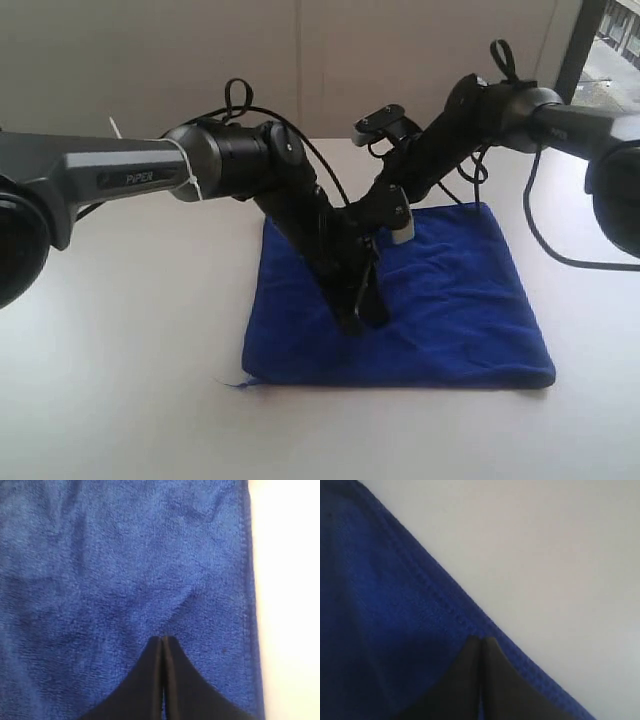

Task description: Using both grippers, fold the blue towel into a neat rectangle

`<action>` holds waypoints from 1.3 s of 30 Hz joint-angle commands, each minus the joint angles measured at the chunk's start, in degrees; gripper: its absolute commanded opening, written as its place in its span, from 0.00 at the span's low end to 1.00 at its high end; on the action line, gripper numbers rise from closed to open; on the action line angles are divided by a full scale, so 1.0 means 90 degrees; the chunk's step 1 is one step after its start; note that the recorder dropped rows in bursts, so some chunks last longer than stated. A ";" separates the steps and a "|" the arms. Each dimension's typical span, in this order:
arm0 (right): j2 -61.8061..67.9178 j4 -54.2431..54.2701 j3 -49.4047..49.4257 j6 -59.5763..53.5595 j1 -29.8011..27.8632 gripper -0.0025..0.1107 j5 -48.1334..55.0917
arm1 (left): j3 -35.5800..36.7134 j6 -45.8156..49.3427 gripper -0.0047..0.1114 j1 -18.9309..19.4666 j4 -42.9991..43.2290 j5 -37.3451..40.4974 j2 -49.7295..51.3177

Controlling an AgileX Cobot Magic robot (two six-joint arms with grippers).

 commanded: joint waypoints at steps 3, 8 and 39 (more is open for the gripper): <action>0.0055 0.0080 -0.0020 -0.0082 0.0003 0.02 0.0001 | 0.0539 0.0008 0.04 -0.0024 -0.0080 -0.0294 0.0001; 0.0150 0.0135 -0.0020 -0.0082 0.0003 0.02 0.0024 | 0.0577 0.0008 0.04 -0.0024 -0.0123 -0.0331 0.0001; -0.0009 0.0966 -0.0020 -0.0707 0.0313 0.02 -0.0674 | 0.0577 0.0112 0.04 -0.0024 -0.0288 -0.0356 0.0001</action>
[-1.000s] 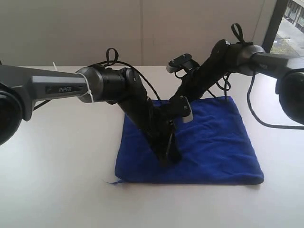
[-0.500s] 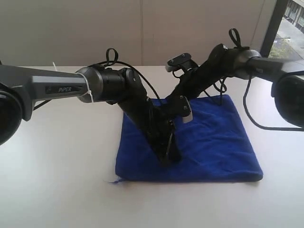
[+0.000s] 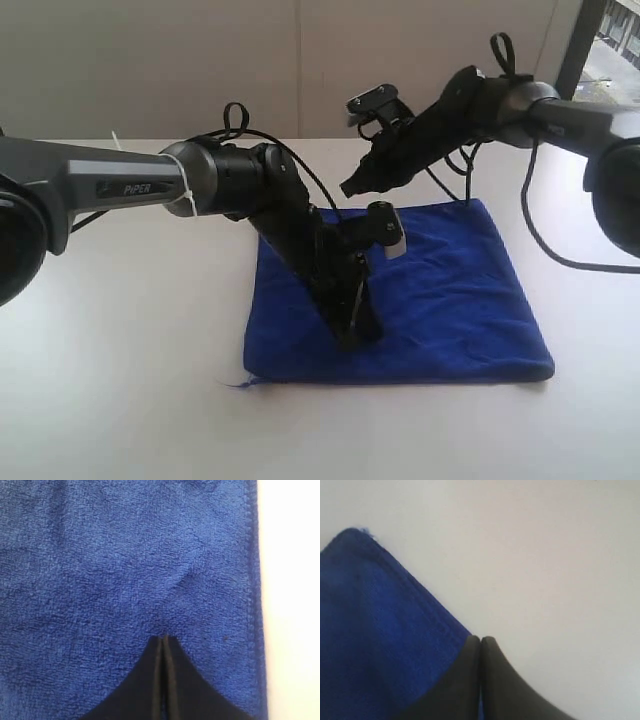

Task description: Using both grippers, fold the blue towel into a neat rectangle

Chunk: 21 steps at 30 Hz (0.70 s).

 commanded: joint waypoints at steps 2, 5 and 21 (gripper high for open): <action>0.0215 0.0141 -0.0009 -0.0216 0.0143 0.02 -0.0148 | 0.0078 0.0049 0.04 -0.0024 -0.0123 0.0075 0.0011; 0.0222 0.0141 -0.0009 -0.0216 0.0131 0.02 -0.0062 | 0.0078 0.0054 0.04 0.0004 -0.0078 0.0064 -0.0164; 0.0082 -0.0208 -0.0290 0.0244 0.0131 0.02 0.0339 | 0.0465 -0.1829 0.04 0.0125 0.2292 0.0509 -0.0996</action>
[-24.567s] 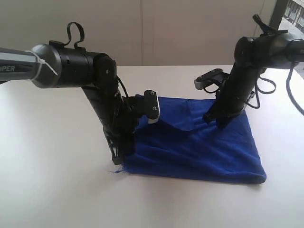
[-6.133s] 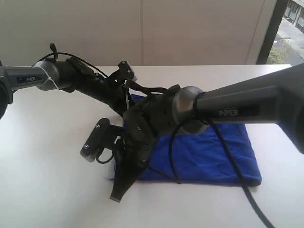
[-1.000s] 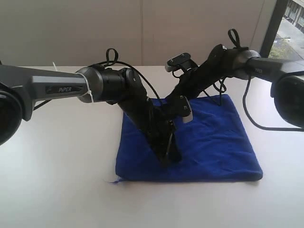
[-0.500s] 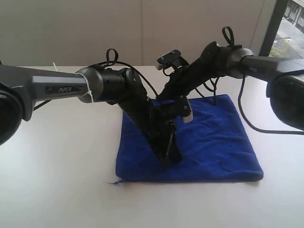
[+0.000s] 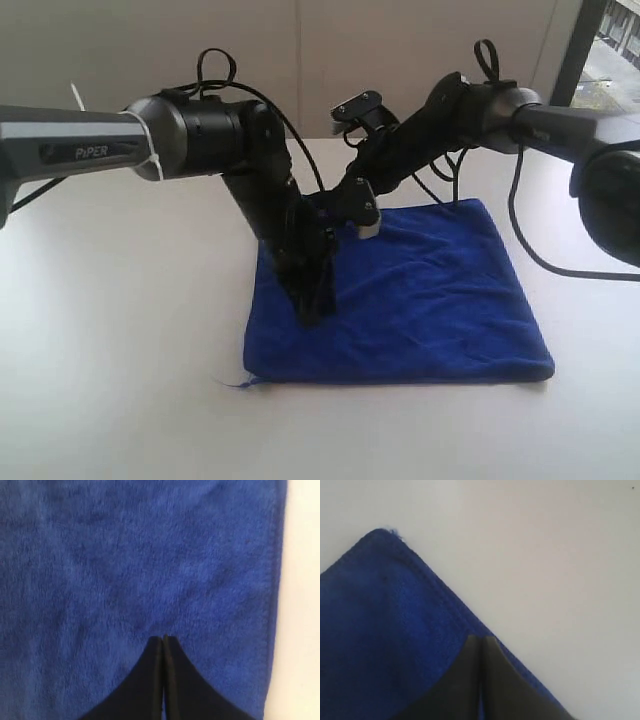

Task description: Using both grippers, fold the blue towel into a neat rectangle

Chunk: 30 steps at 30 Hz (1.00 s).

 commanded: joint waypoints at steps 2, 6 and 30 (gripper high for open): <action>0.0138 -0.0437 -0.0548 0.0542 -0.0027 0.02 0.0500 | 0.0542 -0.0393 0.04 0.0029 0.0161 -0.0185 -0.0293; 0.0363 -0.0456 -0.1006 0.0711 -0.0027 0.02 0.0850 | 0.0975 -0.0456 0.04 0.0029 -0.0076 -0.0604 -0.0329; 0.1137 -0.0503 -0.1166 0.0868 -0.0027 0.02 0.0278 | 0.1230 -0.0381 0.04 0.0017 -0.0316 -0.0886 -0.0329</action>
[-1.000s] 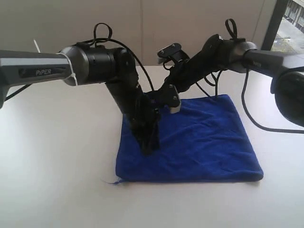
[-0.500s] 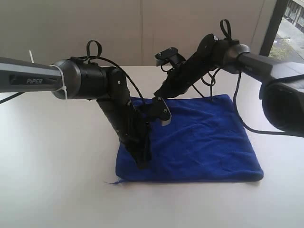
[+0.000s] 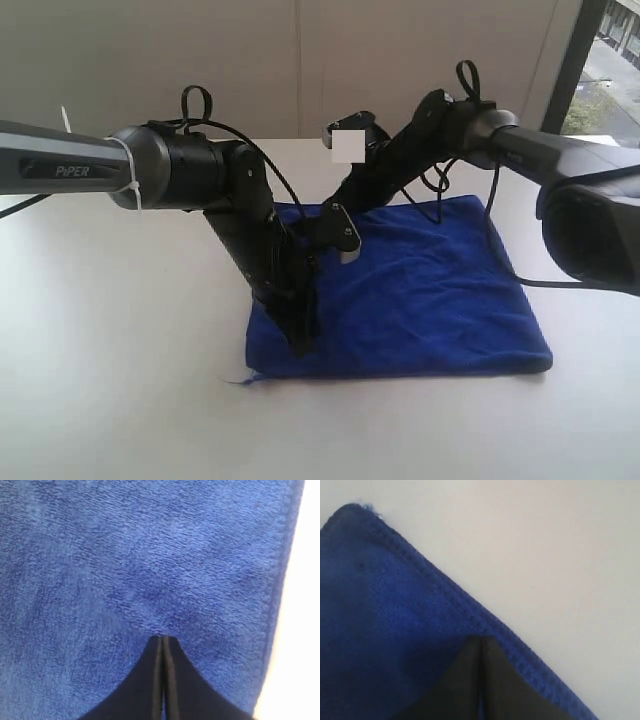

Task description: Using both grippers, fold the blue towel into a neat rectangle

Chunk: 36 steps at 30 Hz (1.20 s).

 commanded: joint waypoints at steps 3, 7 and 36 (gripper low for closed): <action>0.0163 -0.0136 0.0013 0.0018 -0.0027 0.02 -0.0452 | 0.0045 -0.0011 0.04 -0.0014 -0.0100 0.0187 -0.0077; 0.0163 -0.0136 -0.0013 0.0046 -0.0027 0.02 -0.0453 | 0.0057 -0.0011 0.04 -0.0014 -0.0100 0.0187 -0.0077; -0.4019 -0.1845 0.4020 0.1058 -0.1111 0.02 0.0644 | 0.2042 -0.1129 0.04 0.0924 -0.0740 -0.2516 -0.3585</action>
